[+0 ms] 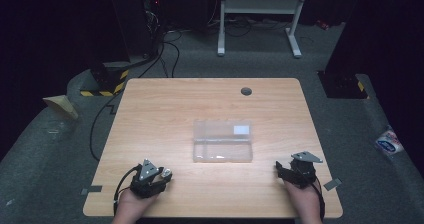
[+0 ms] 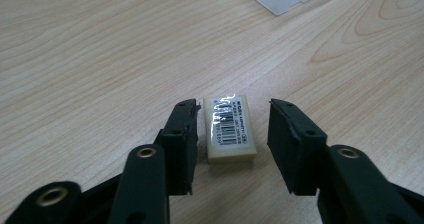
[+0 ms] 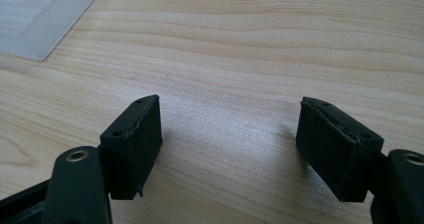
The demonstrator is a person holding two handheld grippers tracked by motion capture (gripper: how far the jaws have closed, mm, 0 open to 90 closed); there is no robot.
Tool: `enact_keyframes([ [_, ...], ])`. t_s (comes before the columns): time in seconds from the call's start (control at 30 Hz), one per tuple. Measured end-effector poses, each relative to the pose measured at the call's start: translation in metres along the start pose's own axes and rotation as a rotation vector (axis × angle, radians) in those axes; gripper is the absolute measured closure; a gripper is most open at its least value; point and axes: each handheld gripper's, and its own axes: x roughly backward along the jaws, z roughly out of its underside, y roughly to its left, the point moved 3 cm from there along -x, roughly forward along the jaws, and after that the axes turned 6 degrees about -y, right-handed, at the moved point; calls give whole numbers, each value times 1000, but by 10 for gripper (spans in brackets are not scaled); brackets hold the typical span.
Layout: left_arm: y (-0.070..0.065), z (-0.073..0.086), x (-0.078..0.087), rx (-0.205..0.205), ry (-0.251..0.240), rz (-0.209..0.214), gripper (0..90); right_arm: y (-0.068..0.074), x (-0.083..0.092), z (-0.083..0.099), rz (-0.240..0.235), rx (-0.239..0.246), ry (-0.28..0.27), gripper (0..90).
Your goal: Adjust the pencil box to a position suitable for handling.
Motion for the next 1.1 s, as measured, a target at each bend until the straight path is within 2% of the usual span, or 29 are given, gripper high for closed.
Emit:
enact_keyframes([
  [0.17, 2, 1, -2, 10, 5, 7, 650, 0, 0, 0, -4, -1, -2, 261],
  [0.33, 4, 2, -2, -16, 0, 4, 671, 0, 0, 0, -3, 0, 0, 262],
  [0.43, 6, 2, -2, -8, -4, -9, 673, 0, 0, 0, -2, -3, 1, 263],
  [0.5, 9, 2, -2, -11, -2, -32, 673, 0, 0, 0, -2, -3, 1, 263],
  [0.6, 17, 2, -3, 16, -2, -83, 673, 0, 0, 0, -3, -1, 0, 264],
  [0.8, 27, 3, -3, 39, -8, -116, 671, 0, 0, 0, -3, -3, 0, 265],
  [0.93, 30, 3, -3, 46, -11, -135, 647, 1, 0, 0, -3, -3, 1, 267],
  [1.03, 31, 3, -3, 53, -10, -134, 615, 1, 0, 0, -3, -4, 1, 267],
  [1.1, 32, 4, -3, 72, -10, -129, 552, 1, 0, 0, -2, -3, 1, 267],
])
